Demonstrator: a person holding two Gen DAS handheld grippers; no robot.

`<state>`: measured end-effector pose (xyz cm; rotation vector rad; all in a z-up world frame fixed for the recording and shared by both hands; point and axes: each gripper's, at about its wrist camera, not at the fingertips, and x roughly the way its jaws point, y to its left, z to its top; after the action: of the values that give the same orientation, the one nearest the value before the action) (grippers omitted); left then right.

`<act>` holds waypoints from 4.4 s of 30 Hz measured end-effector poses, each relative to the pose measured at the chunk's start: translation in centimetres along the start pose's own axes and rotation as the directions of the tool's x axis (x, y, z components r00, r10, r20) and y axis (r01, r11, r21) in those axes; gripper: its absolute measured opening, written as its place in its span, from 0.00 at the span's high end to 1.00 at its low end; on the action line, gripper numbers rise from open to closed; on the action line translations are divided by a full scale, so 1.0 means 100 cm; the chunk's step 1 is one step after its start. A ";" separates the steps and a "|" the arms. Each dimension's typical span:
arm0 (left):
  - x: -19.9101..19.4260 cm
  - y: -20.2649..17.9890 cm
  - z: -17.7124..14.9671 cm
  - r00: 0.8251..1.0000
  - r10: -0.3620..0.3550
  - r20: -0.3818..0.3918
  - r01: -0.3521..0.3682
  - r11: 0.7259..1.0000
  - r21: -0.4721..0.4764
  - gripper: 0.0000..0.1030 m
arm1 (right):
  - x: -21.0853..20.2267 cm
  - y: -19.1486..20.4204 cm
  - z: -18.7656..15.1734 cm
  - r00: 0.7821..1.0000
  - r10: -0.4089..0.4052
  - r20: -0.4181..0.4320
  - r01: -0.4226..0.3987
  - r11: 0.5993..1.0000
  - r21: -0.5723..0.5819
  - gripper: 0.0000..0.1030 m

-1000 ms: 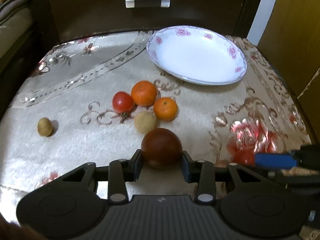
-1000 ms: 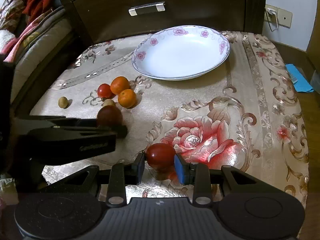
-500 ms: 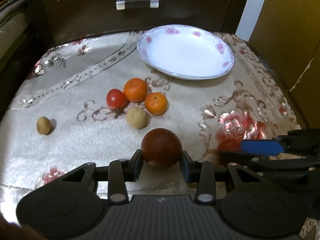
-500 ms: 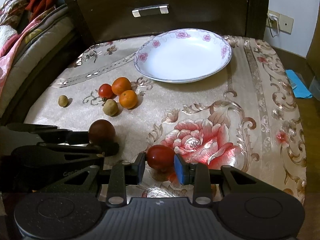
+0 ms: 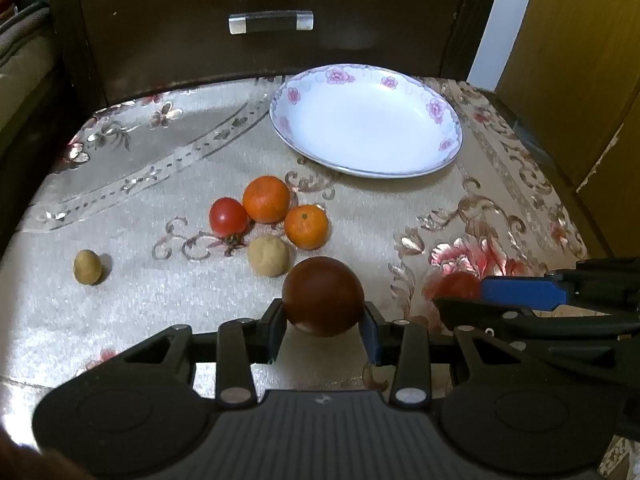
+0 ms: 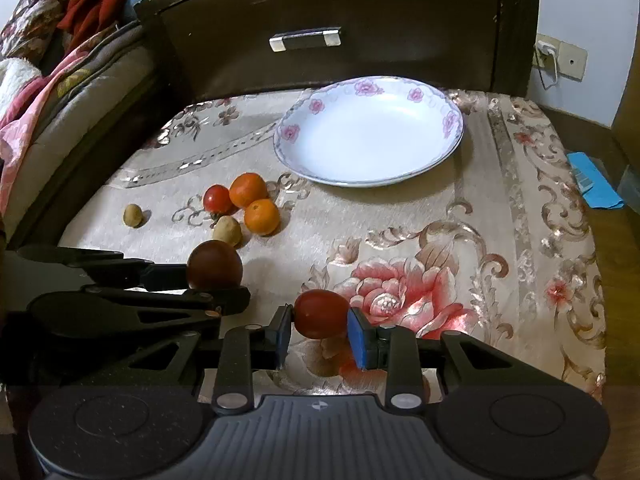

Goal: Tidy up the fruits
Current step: 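Carry both tomatoes over the white bowl and open both grippers, then move both open grippers back toward the remaining fruit, then grasp the brown nut-like ball with the left gripper while the right gripper grasps the tan potato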

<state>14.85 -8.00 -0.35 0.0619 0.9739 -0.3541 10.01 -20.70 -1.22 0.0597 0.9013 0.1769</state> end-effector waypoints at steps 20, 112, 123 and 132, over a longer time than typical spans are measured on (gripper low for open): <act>0.011 0.001 0.050 0.999 0.007 0.047 -0.007 1.000 -0.007 0.54 | 0.004 -0.014 0.041 0.997 -0.020 0.069 0.018 1.000 0.019 0.76; -0.020 0.132 0.029 0.984 0.177 -0.019 -0.175 0.982 0.065 0.47 | 0.056 0.054 0.042 0.996 0.077 -0.052 -0.084 0.986 -0.141 0.63; 0.000 0.139 0.027 0.981 0.193 -0.031 -0.190 0.978 0.084 0.47 | 0.064 0.056 0.044 0.996 0.082 -0.047 -0.087 0.987 -0.136 0.59; 0.015 0.140 0.029 0.982 0.184 -0.047 -0.180 0.980 0.081 0.52 | 0.072 0.059 0.042 0.995 0.087 -0.057 -0.095 0.985 -0.144 0.59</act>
<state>22.45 4.20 -1.42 0.2301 0.9997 -0.2214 16.88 -13.51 -3.48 -0.0405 0.9346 0.3306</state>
